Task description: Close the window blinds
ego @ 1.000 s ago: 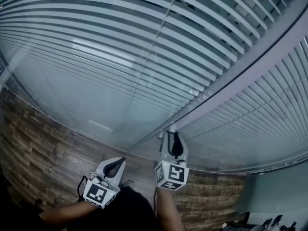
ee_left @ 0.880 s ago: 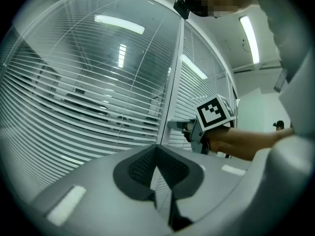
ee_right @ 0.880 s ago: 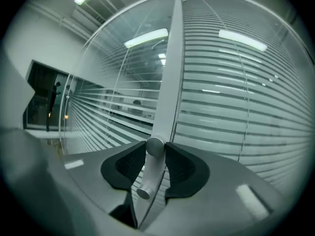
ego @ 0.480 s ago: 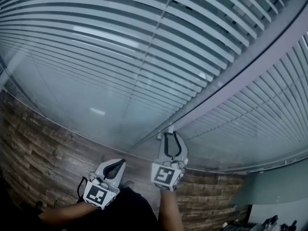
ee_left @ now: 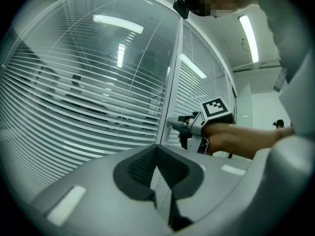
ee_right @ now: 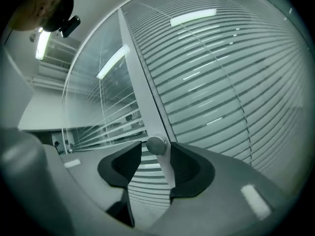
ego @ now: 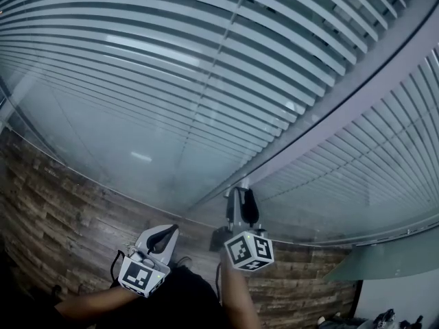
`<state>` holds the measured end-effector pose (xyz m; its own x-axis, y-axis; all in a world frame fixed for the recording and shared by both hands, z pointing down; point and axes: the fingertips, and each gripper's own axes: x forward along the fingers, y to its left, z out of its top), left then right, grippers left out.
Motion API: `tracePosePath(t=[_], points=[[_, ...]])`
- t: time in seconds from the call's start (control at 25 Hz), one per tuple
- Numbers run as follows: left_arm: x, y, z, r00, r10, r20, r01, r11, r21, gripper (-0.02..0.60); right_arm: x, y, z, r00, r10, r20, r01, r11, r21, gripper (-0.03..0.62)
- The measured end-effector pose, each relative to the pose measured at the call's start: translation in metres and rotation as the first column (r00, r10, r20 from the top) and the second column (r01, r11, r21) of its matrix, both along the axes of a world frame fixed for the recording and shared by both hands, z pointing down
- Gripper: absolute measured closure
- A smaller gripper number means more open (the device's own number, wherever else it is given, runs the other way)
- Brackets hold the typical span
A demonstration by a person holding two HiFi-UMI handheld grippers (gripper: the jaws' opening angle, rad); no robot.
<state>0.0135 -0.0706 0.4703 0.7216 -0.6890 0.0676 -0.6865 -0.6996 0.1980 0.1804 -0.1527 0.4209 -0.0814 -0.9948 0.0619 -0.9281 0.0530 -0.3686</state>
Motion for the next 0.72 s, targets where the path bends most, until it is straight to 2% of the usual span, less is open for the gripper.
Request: tracePosePath(t=[0.12, 0.2, 0.32, 0.4, 0.48, 0.56, 0.72], points=[[-0.001, 0.002, -0.008, 1.0, -0.004, 0.01, 0.004, 1.0, 0.008, 0.581, 0.0, 0.003, -0.017, 0.998, 0.038, 0.058, -0.04, 0.999, 0.024, 0.413], [-0.001, 0.002, -0.01, 1.0, -0.004, 0.013, 0.004, 1.0, 0.007, 0.581, 0.003, 0.002, -0.02, 0.995, 0.063, 0.076, -0.065, 0.998, 0.018, 0.452], [-0.002, -0.001, -0.008, 1.0, -0.007, 0.016, 0.007, 1.0, 0.003, 0.581, 0.006, 0.0, -0.017, 0.997, 0.066, 0.041, -0.066, 0.998, 0.003, 0.465], [-0.004, -0.003, -0.009, 1.0, -0.012, 0.016, 0.012, 1.0, -0.001, 0.581, 0.004, 0.0, -0.018, 0.997, 0.059, -0.057, -0.06, 0.998, -0.01, 0.467], [-0.004, -0.003, -0.012, 1.0, -0.014, 0.009, 0.014, 1.0, 0.002, 0.581, 0.001, 0.001, -0.019, 0.977, 0.052, -0.208, -0.057, 0.998, -0.02, 0.467], [-0.003, -0.002, -0.012, 1.0, -0.013, 0.006, 0.013, 1.0, 0.008, 0.581, 0.0, 0.001, -0.02, 0.941, 0.043, -0.335, -0.055, 0.998, -0.028, 0.467], [0.0, -0.002, -0.01, 1.0, -0.019, 0.015, 0.019, 1.0, 0.005, 0.581, 0.0, 0.002, -0.019, 0.853, 0.016, -0.521, -0.04, 0.999, -0.034, 0.467]])
